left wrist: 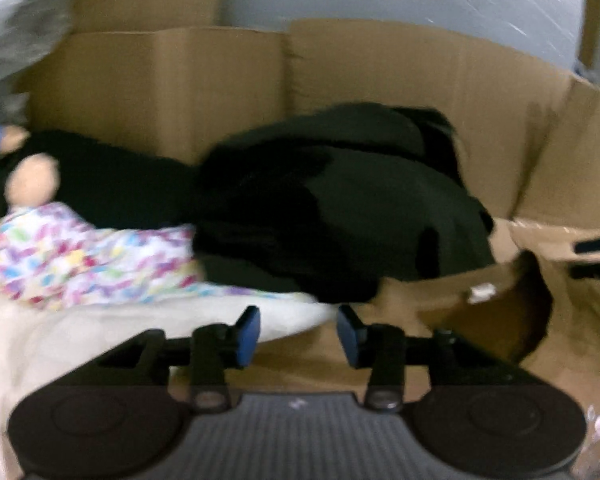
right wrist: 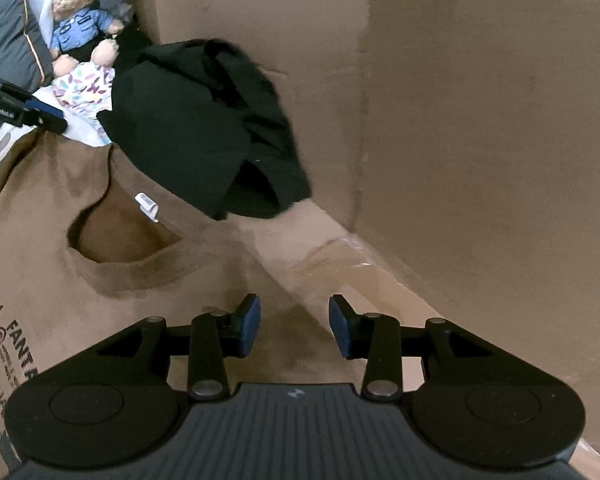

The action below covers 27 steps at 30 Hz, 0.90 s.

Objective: Fold clothes

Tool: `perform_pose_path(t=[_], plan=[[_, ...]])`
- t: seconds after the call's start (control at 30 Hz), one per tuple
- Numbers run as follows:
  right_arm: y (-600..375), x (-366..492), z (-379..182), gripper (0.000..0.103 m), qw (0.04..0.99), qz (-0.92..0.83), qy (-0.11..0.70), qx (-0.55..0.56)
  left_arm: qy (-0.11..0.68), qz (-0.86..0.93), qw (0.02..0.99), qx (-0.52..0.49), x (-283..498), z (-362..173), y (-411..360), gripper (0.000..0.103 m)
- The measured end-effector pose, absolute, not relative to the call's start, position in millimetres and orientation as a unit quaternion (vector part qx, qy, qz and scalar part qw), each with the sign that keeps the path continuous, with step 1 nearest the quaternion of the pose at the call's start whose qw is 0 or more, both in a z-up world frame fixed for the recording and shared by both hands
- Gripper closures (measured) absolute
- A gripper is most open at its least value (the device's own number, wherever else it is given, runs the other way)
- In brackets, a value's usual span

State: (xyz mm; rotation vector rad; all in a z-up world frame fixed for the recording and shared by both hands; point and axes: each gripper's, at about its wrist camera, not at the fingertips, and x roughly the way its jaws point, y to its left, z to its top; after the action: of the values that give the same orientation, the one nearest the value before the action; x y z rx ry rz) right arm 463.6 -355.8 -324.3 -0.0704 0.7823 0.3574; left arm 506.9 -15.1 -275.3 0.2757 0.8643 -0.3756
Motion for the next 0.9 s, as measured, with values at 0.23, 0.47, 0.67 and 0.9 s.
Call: perform_pose_path(t=[0.23,0.47,0.67,0.9], plan=[[-335.4,481.9,-335.6,0.060,0.901,0.184,0.393,-0.013,0.429,-0.217,0.862,0.160,514.3,-303.1,-43.7,0.043],[-323.4,491.4,-349.2,0.084,0.895,0.199,0.398,-0.012,0.448,-0.246,0.843,0.170,521.2,-321.6,-43.8,0.094],[-325.1,492.7,-344.7,0.102,0.903,0.175,0.391,-0.019,0.435,-0.246,0.850,0.166,534.7,-321.1,-45.9,0.096],[-328.2,491.3,-338.1,0.103,0.919,0.118,0.377,-0.017,0.471,-0.201,0.847,0.142,549.5,-330.2,-50.6,0.082]])
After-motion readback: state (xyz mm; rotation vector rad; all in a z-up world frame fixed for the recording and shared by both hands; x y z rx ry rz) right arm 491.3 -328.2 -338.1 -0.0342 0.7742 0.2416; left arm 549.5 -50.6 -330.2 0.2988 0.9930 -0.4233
